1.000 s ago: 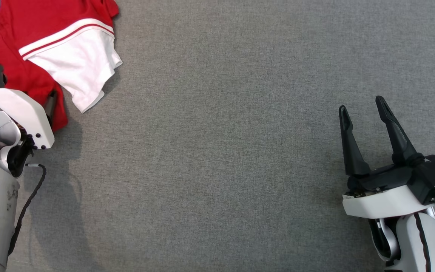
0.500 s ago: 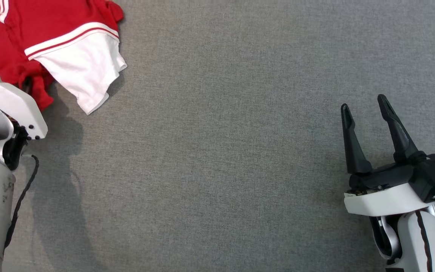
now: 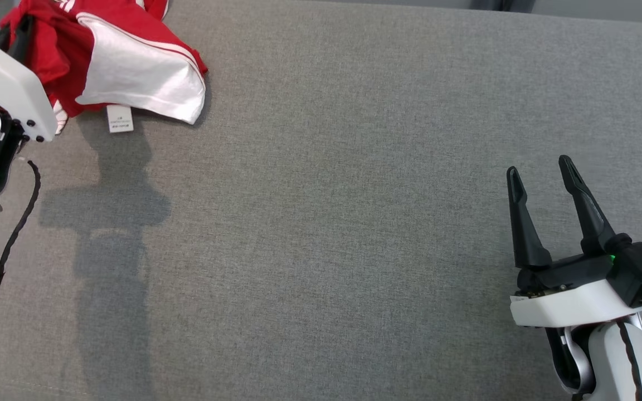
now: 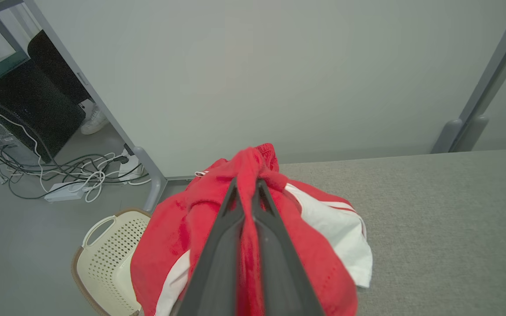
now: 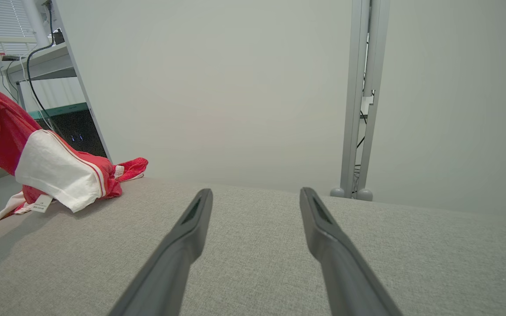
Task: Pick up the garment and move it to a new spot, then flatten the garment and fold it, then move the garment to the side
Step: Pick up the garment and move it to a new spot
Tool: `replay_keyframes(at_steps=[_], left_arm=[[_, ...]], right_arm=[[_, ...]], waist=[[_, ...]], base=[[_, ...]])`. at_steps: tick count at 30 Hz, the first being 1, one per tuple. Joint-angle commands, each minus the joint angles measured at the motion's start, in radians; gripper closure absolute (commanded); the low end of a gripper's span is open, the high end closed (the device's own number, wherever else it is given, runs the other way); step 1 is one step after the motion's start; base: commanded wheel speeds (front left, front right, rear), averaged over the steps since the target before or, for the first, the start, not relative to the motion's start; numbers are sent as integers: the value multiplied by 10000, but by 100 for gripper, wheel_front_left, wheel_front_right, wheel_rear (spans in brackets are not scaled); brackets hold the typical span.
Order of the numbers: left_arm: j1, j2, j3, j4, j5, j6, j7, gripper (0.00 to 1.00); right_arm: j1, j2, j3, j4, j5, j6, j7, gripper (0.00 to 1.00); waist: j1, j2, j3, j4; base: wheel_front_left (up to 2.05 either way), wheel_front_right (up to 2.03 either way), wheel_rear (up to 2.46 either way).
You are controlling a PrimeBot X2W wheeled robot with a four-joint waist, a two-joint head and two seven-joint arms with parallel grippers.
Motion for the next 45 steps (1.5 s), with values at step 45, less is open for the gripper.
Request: replay_keyframes(at_steps=[45], left_arm=[[344, -2043, -2688, -4233, -495, 324, 1000, 100]], right_arm=[[485, -58, -582, -28, 1281, 5, -53, 0]], waist=[[0, 0, -1125, -3850]], base=[[0, 0, 0]])
